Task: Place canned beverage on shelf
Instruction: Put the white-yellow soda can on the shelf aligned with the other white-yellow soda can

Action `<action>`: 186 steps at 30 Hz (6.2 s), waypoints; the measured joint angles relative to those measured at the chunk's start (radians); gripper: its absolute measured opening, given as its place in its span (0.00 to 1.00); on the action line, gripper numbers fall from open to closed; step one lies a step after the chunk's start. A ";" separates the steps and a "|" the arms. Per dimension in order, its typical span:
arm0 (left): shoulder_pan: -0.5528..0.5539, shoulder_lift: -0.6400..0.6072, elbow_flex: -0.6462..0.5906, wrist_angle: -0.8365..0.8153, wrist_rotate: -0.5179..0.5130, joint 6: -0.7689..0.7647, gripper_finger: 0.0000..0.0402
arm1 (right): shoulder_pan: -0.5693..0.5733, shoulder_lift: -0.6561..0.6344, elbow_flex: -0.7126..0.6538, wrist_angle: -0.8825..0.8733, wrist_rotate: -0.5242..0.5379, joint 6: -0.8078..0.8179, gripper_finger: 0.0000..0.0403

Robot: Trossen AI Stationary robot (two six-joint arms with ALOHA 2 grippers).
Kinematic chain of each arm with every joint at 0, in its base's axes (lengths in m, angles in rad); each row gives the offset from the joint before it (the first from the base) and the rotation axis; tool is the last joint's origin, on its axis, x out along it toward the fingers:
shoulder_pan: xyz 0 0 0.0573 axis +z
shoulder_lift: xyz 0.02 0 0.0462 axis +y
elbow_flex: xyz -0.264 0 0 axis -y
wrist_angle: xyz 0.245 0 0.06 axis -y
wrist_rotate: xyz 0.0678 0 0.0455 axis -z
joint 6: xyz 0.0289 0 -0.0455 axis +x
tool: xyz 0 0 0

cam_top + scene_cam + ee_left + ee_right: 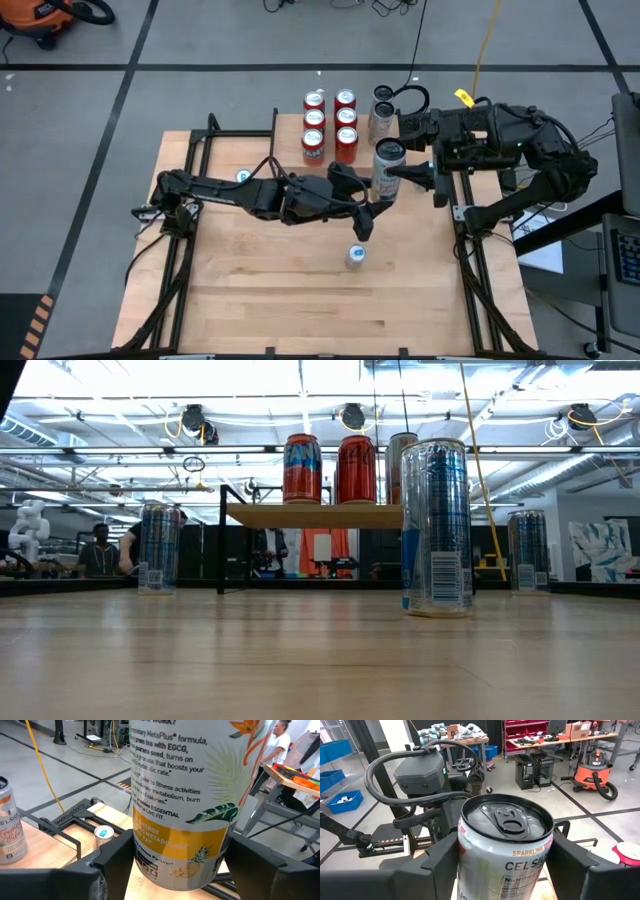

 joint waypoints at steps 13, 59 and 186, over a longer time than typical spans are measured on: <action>0.000 -0.004 0.002 -0.009 -0.035 -0.025 0.86 | -0.028 -0.016 -0.001 -0.009 0.001 -0.016 0.55; -0.028 -0.024 0.000 -0.149 -0.032 -0.234 0.87 | -0.459 -0.501 -0.973 0.556 -0.362 -0.082 0.55; 0.006 -0.024 0.000 -0.234 -0.021 -0.231 0.87 | -0.897 -0.203 -0.973 0.589 -0.652 -0.280 0.81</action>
